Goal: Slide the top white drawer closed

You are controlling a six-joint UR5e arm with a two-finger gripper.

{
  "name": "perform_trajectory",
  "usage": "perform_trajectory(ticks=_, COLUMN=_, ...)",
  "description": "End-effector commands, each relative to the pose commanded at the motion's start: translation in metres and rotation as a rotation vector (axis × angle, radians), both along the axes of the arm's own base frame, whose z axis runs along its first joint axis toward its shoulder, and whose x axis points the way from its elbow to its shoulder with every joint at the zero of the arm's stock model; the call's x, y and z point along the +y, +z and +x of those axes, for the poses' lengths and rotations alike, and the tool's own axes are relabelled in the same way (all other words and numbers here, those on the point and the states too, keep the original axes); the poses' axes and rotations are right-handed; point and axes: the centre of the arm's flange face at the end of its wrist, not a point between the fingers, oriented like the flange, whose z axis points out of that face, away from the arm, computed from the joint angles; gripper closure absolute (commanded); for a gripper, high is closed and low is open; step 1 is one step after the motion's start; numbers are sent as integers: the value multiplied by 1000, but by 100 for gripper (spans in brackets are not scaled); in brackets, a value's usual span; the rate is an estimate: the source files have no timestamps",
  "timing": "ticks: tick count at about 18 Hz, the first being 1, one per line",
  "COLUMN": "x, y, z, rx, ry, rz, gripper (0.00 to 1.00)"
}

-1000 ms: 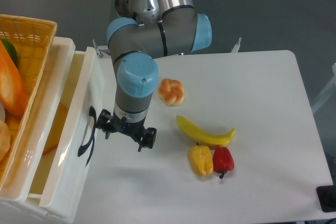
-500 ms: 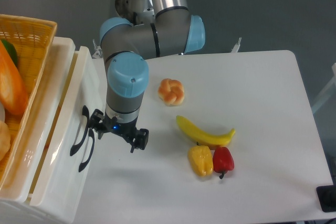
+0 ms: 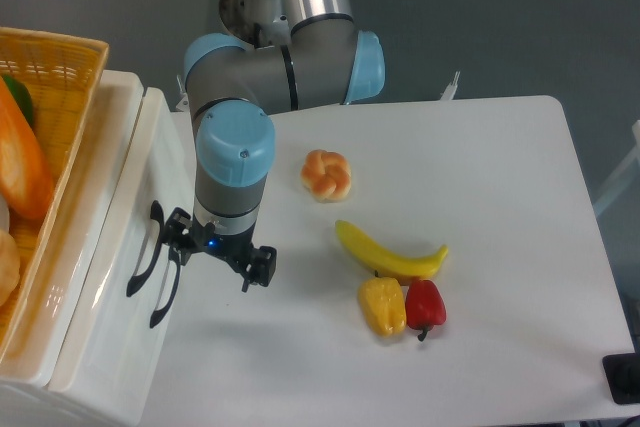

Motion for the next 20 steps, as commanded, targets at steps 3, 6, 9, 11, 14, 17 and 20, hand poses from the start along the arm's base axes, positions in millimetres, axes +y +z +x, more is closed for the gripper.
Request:
perform_trajectory(ticks=3, x=0, y=0, z=0, rx=0, ry=0, rz=0, gripper=0)
perform_trajectory(ticks=6, x=-1, y=0, z=1, rx=-1, ry=0, rz=-1, gripper=0)
perform_trajectory(ticks=9, x=-1, y=-1, z=1, rx=-2, ry=1, rz=-3, gripper=0)
perform_trajectory(ticks=11, x=-1, y=-1, z=2, rx=-4, ry=0, rz=-3, gripper=0)
perform_trajectory(ticks=14, x=0, y=-1, z=6, rx=-4, ry=-6, rz=-5, gripper=0)
perform_trajectory(ticks=17, x=0, y=-1, z=5, rx=-5, ry=-5, rz=-6, gripper=0)
perform_trajectory(ticks=20, x=-2, y=5, z=-2, rx=4, ry=5, rz=3, gripper=0)
